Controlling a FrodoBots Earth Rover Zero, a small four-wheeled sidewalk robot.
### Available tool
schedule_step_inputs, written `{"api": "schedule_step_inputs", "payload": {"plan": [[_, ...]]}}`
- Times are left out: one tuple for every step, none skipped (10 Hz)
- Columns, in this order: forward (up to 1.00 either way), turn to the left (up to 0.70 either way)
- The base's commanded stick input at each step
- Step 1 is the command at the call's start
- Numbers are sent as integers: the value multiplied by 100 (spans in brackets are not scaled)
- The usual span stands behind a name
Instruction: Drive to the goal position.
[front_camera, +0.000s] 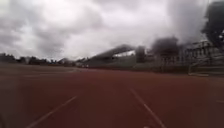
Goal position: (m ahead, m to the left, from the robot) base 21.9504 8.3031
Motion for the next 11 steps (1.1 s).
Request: {"api": "schedule_step_inputs", "payload": {"plan": [[67,0],[67,0],[67,0],[67,0],[67,0],[67,0],[67,0],[67,0],[67,0],[67,0],[67,0]]}}
